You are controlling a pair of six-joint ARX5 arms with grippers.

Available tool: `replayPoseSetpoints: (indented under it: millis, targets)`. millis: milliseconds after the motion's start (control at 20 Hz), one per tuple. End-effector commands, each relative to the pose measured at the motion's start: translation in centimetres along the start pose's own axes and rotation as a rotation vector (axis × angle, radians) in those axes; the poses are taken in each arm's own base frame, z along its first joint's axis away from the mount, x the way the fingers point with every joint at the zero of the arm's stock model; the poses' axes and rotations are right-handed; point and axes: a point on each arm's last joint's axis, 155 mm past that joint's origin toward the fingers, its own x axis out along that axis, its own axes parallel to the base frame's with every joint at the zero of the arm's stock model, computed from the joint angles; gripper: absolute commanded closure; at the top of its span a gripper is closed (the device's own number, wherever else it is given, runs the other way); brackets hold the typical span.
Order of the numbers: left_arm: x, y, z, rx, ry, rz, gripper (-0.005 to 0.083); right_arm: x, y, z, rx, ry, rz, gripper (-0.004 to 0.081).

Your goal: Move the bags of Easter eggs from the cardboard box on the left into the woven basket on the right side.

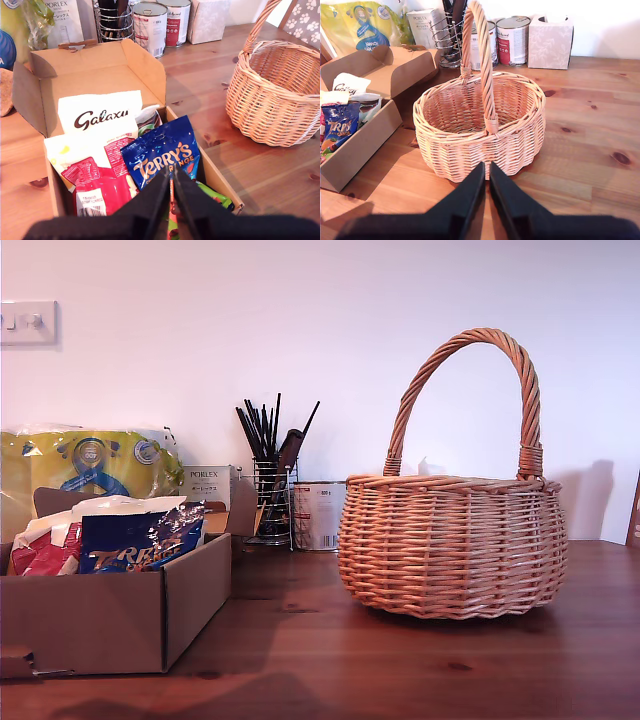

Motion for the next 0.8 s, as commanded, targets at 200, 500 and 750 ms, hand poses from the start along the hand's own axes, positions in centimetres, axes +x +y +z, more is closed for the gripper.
replayPoseSetpoints:
  millis: [200, 500, 750]
  targets:
    - [-2.0, 0.3, 0.6, 0.053, -0.036, 0.029, 0.0797, 0.0, 0.0, 0.2, 0.001, -0.008, 0.000, 0.0782]
    - [-1.8, -1.2, 1.8, 0.080, -0.080, -0.052, 0.0797, -0.1, 2.4, 0.9, -0.009, -0.032, 0.130, 0.0782]
    - [0.1, -2.9, 1.4, 0.124, 0.004, -0.183, 0.0797, 0.5, 5.3, 0.0, -0.029, 0.029, 0.295, 0.0783]
